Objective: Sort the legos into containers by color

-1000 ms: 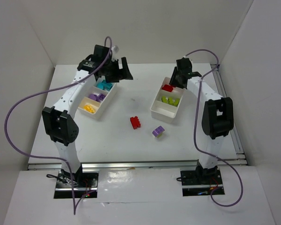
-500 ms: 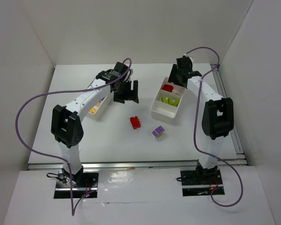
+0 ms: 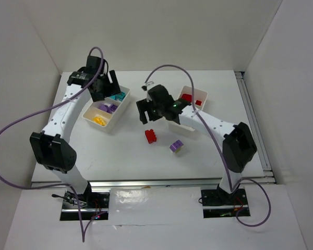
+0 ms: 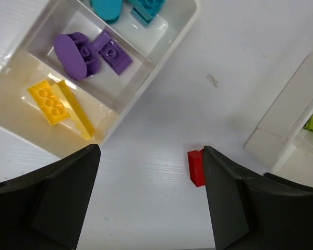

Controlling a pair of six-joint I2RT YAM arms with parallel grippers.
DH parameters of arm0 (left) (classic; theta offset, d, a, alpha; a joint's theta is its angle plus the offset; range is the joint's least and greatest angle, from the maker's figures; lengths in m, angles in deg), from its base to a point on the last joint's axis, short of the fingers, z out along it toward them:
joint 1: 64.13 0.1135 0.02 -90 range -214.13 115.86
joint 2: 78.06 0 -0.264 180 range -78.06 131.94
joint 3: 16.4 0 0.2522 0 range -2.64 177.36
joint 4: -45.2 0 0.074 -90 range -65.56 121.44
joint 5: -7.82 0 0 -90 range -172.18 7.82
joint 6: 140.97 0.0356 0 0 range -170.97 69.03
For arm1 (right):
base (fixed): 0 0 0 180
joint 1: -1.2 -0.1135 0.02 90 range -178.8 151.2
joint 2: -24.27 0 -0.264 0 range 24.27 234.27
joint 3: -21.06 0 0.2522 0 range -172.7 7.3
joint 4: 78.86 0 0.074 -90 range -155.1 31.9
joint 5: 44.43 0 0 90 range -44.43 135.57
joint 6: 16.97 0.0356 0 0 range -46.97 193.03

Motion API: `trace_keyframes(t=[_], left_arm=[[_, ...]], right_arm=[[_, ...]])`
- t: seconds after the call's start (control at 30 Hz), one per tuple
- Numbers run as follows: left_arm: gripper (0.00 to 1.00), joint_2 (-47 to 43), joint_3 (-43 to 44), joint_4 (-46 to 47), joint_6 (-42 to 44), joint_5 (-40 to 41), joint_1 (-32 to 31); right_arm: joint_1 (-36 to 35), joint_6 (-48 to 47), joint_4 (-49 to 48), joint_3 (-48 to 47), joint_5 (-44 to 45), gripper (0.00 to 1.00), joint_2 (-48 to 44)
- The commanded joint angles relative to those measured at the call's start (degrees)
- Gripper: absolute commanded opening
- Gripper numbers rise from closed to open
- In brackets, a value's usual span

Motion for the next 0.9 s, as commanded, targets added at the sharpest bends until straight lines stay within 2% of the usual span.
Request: trace_keyframes(t=[0.0, 0.2, 0.5, 0.67, 0.87], left_arm=[[0.90, -3.7, -0.9, -1.1, -1.3, 1.5, 0.4], [0.90, -4.3, -4.3, -0.6, -1.3, -2.7, 1.0], [0.87, -4.3, -7.7, 1.1, -0.3, -7.8, 1.6], [0.87, -3.1, -7.7, 1.6, 0.4, -9.0, 1.6], [0.87, -2.0, -7.2, 1.6, 0.9, -12.1, 3.0]], right_arm=[[-1.5, 0.0, 4.0, -1.7, 0.1, 0.82, 5.4], [-2.6, 0.6, 7.7, -5.4, 0.3, 0.84, 14.3], [-1.3, 1.7, 7.8, -2.3, -3.8, 0.82, 15.7], [-1.8, 1.7, 8.3, -0.4, -3.8, 0.73, 15.7], [-1.8, 1.7, 7.8, 0.7, -3.8, 0.70, 15.7]])
